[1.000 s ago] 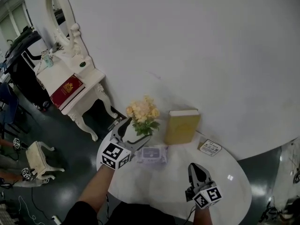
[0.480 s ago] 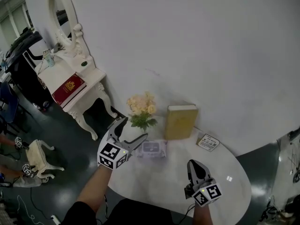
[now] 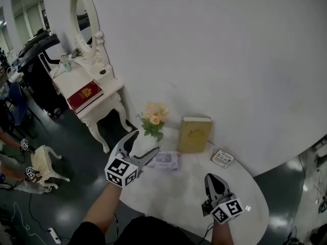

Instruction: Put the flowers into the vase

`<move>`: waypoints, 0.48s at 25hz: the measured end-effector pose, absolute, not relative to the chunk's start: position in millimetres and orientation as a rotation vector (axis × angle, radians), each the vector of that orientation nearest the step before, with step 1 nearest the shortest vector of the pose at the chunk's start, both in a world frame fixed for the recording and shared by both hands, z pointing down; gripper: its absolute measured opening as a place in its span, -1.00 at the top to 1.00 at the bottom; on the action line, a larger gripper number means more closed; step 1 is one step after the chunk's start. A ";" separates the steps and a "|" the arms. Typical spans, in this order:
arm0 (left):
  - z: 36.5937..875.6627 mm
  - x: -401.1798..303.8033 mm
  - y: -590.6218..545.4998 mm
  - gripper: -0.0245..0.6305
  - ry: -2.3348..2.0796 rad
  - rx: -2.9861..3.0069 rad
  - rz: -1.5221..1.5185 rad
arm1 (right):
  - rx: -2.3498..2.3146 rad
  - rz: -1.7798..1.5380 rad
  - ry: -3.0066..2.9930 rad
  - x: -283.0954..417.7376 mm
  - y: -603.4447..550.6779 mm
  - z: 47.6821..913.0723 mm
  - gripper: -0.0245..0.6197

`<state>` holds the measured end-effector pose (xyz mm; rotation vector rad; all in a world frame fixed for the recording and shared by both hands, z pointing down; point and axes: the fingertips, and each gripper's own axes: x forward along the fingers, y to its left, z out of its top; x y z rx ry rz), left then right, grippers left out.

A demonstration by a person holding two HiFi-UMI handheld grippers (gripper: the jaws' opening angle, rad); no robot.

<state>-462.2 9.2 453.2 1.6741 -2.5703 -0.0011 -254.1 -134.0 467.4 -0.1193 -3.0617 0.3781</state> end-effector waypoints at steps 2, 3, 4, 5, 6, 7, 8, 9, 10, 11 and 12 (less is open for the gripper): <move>445.0 -449.4 18.6 -0.02 -2.613 1.635 -0.089 | -0.149 0.361 -3.074 -249.7 -133.2 458.8 0.85; 442.6 -442.2 22.3 0.19 -2.631 1.618 -0.123 | -0.163 0.354 -3.081 -247.7 -132.8 454.7 0.85; 441.7 -434.8 24.8 0.27 -2.645 1.605 -0.139 | -0.178 0.348 -3.087 -245.5 -132.7 451.2 0.85; 441.8 -427.2 26.3 0.36 -2.654 1.597 -0.140 | -0.194 0.342 -3.092 -243.2 -132.4 448.3 0.85; 442.1 -419.6 27.8 0.42 -2.658 1.593 -0.137 | -0.208 0.334 -3.097 -240.7 -131.7 446.0 0.85; 442.0 -412.3 30.0 0.46 -2.660 1.591 -0.137 | -0.222 0.325 -3.102 -238.2 -130.6 443.7 0.85; 441.3 -405.5 32.9 0.52 -2.662 1.590 -0.140 | -0.234 0.316 -3.107 -236.1 -129.2 441.3 0.85; 440.1 -399.2 36.6 0.57 -2.665 1.590 -0.145 | -0.246 0.307 -3.112 -234.3 -127.8 438.5 0.85; 438.5 -393.3 40.9 0.62 -2.670 1.587 -0.149 | -0.256 0.298 -3.117 -232.8 -126.4 435.4 0.85; 436.6 -387.8 45.6 0.66 -2.678 1.583 -0.150 | -0.267 0.291 -3.122 -231.6 -124.9 432.2 0.85; 434.9 -382.8 50.7 0.71 -2.686 1.578 -0.151 | -0.278 0.285 -3.127 -230.3 -123.2 429.0 0.85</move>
